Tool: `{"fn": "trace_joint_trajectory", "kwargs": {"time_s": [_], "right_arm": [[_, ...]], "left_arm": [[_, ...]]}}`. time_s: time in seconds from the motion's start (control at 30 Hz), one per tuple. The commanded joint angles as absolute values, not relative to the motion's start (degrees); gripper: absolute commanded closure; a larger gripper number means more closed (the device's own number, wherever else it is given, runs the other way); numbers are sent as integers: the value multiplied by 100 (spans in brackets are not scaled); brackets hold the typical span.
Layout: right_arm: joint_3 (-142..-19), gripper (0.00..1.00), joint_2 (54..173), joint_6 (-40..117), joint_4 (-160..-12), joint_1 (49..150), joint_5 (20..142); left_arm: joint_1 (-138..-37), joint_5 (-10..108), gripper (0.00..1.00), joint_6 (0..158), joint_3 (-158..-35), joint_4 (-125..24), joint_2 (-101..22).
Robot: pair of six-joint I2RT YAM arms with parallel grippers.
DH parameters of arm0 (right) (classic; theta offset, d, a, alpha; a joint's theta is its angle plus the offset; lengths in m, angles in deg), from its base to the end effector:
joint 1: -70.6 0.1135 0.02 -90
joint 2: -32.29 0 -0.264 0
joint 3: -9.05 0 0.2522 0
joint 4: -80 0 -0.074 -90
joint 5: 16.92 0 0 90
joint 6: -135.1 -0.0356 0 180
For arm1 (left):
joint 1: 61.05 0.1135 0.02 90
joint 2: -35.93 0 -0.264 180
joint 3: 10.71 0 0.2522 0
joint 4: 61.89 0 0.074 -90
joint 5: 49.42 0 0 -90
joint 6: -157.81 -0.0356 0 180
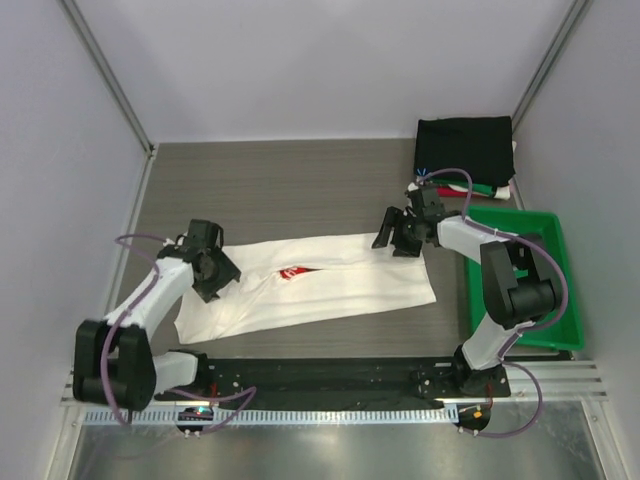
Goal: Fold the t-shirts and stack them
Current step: Fold the tshirt
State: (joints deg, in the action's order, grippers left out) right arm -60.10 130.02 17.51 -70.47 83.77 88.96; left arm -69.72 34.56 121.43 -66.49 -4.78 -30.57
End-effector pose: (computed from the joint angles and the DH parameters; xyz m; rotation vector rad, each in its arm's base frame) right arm 0.3232 0.0856 0.1625 0.2278 2.6418 0.6100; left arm 0.2020 -0.0270 0.2074 -1.0785 2.5328 -0.1551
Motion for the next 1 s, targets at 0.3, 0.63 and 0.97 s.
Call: {"fn": "trace_joint_trajectory", "kwargs": {"time_s": [0.3, 0.63, 0.97], "right_arm": [[-3744, 33, 11747, 374, -7278, 9308, 8292], [-3606, 33, 10453, -2038, -8029, 12955, 8099], [-5304, 25, 10074, -817, -6682, 13204, 7352]], "left_arm": [[-7107, 3408, 39, 12300, -7191, -2344, -5669], [-8168, 3742, 39, 11547, -13521, -145, -9588], [-8803, 3795, 23, 10077, -14952, -152, -8416]]}}
